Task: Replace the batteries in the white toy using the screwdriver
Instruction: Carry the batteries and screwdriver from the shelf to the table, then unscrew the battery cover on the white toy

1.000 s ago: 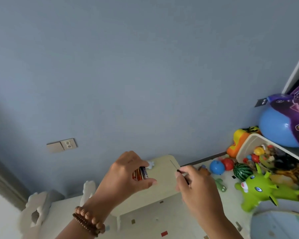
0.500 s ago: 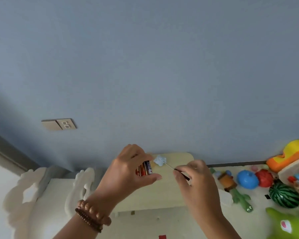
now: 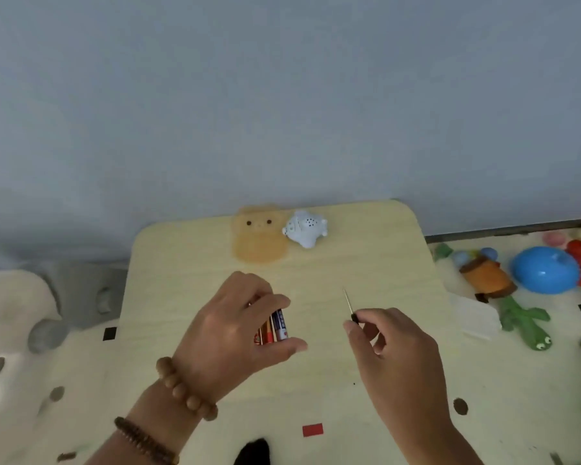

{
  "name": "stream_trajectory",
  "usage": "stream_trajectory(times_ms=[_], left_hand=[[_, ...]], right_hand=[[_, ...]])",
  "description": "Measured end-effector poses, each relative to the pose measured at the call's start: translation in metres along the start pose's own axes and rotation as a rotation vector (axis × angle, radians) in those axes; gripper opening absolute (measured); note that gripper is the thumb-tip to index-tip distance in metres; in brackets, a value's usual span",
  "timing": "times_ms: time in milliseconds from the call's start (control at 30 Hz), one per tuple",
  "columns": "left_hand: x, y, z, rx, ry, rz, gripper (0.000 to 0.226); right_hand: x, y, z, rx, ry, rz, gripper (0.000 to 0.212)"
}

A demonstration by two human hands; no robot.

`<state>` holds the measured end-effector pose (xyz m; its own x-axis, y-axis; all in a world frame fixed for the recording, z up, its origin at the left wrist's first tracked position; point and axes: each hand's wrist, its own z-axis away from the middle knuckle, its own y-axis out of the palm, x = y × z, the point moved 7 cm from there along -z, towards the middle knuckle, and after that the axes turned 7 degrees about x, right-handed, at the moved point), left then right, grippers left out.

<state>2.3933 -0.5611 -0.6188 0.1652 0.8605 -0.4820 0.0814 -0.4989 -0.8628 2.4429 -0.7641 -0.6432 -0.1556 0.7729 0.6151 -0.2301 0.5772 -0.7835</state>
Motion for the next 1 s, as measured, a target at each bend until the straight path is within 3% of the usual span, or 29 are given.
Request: stream_trajectory(times_ms=[167, 333, 567, 833, 1000], left_hand=[[0.078, 0.125, 0.013, 0.085, -0.003, -0.042, 0.054], [0.122, 0.175, 0.015, 0.119, -0.039, -0.018, 0.056], [0.131, 0.185, 0.016, 0.158, -0.059, 0.042, 0.061], [0.13, 0.177, 0.013, 0.255, -0.056, 0.113, 0.062], [0.131, 0.187, 0.02, 0.161, 0.032, -0.011, 0.056]], right_hand=[[-0.076, 0.101, -0.021, 0.021, 0.034, 0.104, 0.005], [-0.109, 0.147, -0.032, -0.003, 0.033, 0.139, 0.011], [-0.109, 0.152, -0.032, -0.13, -0.006, 0.249, 0.019], [-0.095, 0.155, -0.031, -0.083, 0.032, 0.337, 0.024], [-0.107, 0.164, -0.031, -0.24, -0.014, 0.302, 0.013]])
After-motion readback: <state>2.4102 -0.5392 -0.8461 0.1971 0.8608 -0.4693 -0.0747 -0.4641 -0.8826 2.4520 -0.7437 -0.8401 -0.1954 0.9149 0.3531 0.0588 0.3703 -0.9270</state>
